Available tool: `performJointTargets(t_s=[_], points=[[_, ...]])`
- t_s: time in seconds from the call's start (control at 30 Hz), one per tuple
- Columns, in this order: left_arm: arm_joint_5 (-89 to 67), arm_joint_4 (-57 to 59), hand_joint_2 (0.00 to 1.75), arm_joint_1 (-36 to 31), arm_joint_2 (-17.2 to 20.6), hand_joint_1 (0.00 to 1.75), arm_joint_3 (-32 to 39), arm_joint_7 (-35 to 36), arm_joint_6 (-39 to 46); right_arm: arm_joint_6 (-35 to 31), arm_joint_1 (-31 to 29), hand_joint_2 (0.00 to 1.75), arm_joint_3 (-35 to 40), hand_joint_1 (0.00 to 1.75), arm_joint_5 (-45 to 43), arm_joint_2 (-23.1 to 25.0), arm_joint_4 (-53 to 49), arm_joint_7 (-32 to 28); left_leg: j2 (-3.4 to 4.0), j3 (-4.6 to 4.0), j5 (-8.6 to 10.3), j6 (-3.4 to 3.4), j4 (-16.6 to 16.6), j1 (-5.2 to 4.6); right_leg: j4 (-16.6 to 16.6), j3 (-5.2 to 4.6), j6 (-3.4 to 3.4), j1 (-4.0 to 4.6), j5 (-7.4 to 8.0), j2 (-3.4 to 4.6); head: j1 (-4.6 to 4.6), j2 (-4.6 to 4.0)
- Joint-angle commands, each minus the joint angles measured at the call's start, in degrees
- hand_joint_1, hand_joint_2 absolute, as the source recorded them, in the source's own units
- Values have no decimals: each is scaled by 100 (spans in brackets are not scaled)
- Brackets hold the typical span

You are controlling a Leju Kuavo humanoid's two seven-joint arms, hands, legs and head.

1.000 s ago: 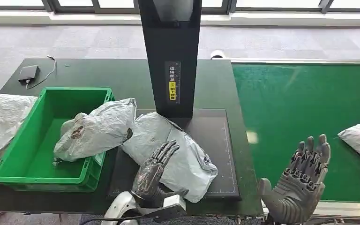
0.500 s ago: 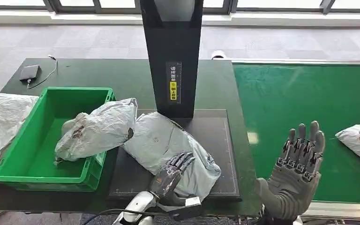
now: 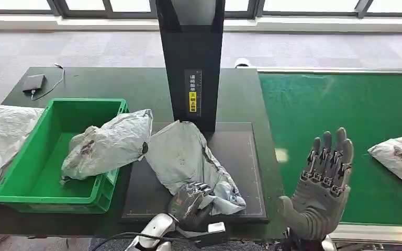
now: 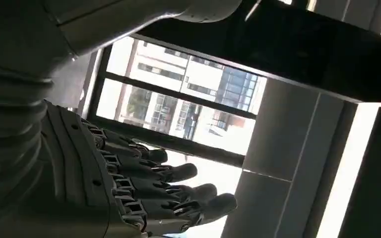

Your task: Moved the parcel from conveyor to table for the left to box.

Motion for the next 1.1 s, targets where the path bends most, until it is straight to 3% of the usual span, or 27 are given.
performJointTargets(t_s=[0.03,0.13,0.27,0.33,0.73,0.77,0.87,0.97,1.07,1.1], points=[[-84,93,175,10,-167,175,346,26,-196,171,9,175,-586,0,28,284,-224,13,-4,2,5,-2,-10,0,-9,-3,-7,1,4,-7,0,2],[-278,-593,175,209,-172,175,415,-17,288,169,120,175,-617,0,32,342,-402,13,-6,4,7,-4,-2,3,-4,2,-7,4,3,-5,0,2],[-122,-3479,175,1188,12,175,449,-301,592,266,58,175,-606,0,16,397,-364,13,12,-18,2,-6,7,1,7,-24,-6,2,2,14,0,2],[-141,-3759,175,1282,60,175,437,-239,422,255,37,175,-604,0,23,399,-340,13,35,-34,-1,-7,6,4,7,-50,-9,5,8,35,0,2],[-133,-3518,175,1242,16,175,474,-299,498,242,38,175,-594,0,10,383,-334,13,11,-33,7,-5,-9,0,-3,-39,-7,1,5,11,0,0],[-136,-3573,175,1255,-19,175,517,-425,847,262,37,175,-590,0,-5,383,-336,13,13,-34,7,-5,-10,3,-8,-40,-8,4,7,12,0,0],[409,-5281,175,1908,156,175,457,-999,1474,335,-26,175,-643,0,-22,424,-280,13,21,-39,2,-5,-6,3,-3,-47,-8,4,5,21,0,2],[489,-6238,175,2322,263,175,464,-1331,1768,262,107,175,-813,0,-39,504,-433,13,47,-43,-10,-8,3,4,8,-58,-11,6,1,48,0,2],[1131,-6700,175,2444,-62,175,893,-2293,1768,148,305,175,-943,0,-128,512,-651,13,13,-42,-7,-9,0,5,5,-53,-11,6,-7,16,0,2],[1109,-6869,175,2415,-108,175,979,-2328,1768,124,327,175,-954,0,-128,508,-672,13,7,-39,-6,-9,-4,6,1,-48,-13,8,-9,10,0,2]])
